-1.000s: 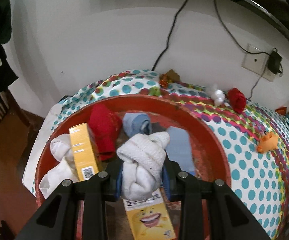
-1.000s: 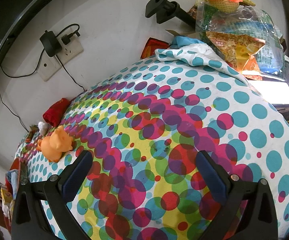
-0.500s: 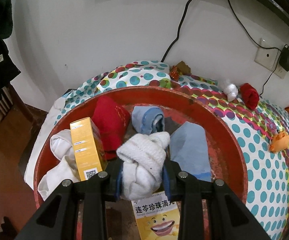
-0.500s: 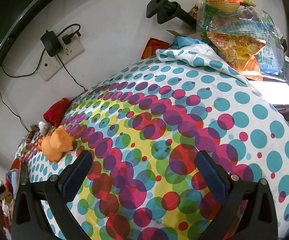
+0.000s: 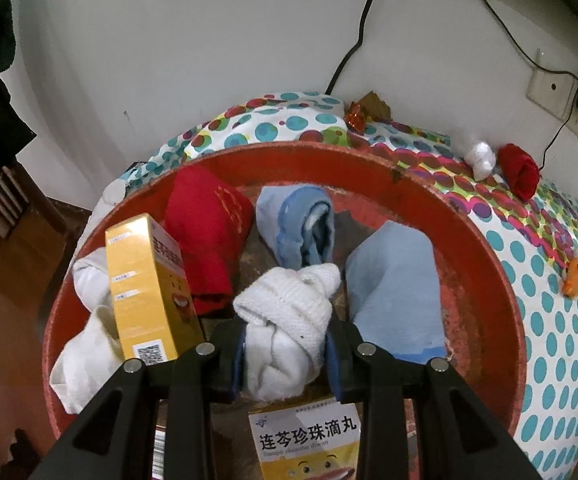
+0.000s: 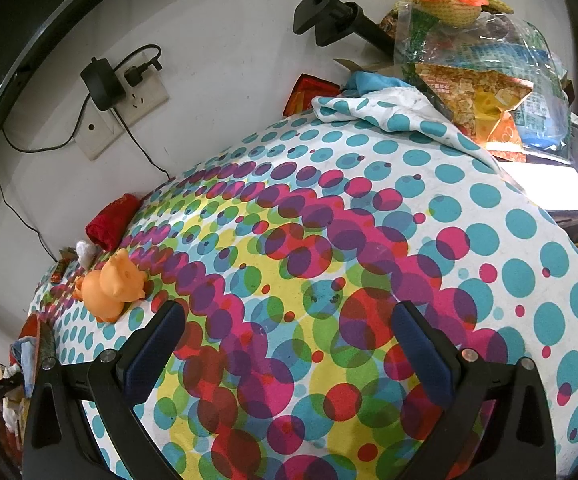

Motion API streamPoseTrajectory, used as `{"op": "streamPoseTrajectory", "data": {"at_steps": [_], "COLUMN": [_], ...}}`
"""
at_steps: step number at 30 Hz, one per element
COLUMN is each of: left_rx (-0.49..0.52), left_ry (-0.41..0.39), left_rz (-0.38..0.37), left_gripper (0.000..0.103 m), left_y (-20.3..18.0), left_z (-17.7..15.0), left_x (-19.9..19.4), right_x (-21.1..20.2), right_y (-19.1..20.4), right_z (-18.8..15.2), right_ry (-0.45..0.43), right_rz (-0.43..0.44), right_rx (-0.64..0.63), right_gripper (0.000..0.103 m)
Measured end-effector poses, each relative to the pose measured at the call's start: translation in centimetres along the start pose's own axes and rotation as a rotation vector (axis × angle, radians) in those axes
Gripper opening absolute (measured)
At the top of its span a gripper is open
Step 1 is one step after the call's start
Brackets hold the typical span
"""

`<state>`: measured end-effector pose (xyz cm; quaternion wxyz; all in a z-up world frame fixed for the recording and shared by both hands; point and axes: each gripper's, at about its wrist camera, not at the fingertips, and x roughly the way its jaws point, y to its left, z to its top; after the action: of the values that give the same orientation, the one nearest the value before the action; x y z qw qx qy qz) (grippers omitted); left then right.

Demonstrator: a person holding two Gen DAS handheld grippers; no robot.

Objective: Organize objects
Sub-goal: 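Carry the white sock into the red tray and release it, then grasp the orange rubber toy on the cloth with the right gripper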

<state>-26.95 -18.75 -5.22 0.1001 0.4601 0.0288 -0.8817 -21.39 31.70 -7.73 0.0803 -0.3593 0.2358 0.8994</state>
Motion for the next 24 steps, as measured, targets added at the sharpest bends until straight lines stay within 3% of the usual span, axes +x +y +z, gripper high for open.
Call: {"op": "streamPoseTrajectory", "data": {"at_steps": [7,10,12,14,19,21,24], "left_rx": [-0.013,-0.023,-0.017,-0.025,0.021,0.064,0.100], "left_ry": [0.012,0.033,0.053,0.039,-0.191,-0.320,-0.434], "left_rz": [0.000,-0.009,-0.043,-0.081,-0.111,-0.145,-0.145], "left_gripper": [0.032,0.038,0.065,0.068,0.074,0.079,0.083], "left_y": [0.2,0.4,0.3,0.5,1.8,2.5,3.4], "left_z": [0.0,0.4,0.8,1.3,1.4,-0.8,-5.2], "left_x": [0.6,0.9,0.8,-0.4,-8.9,-13.6,-17.2], "right_x": [0.0,0.0,0.1,0.3,0.6,0.8,1.1], "right_y": [0.0,0.0,0.0,0.2,0.4,0.5,1.2], "right_z": [0.0,0.0,0.0,0.1,0.1,0.1,0.1], "right_ry": [0.000,0.001,0.004,0.010,0.022,0.026,0.043], "right_rz": [0.000,0.001,0.004,0.004,0.013,0.002,-0.044], "right_rx": [0.000,0.000,0.000,-0.005,-0.023,-0.032,-0.070], "right_gripper": [0.103,0.103,0.103,0.103,0.103,0.103,0.103]}}
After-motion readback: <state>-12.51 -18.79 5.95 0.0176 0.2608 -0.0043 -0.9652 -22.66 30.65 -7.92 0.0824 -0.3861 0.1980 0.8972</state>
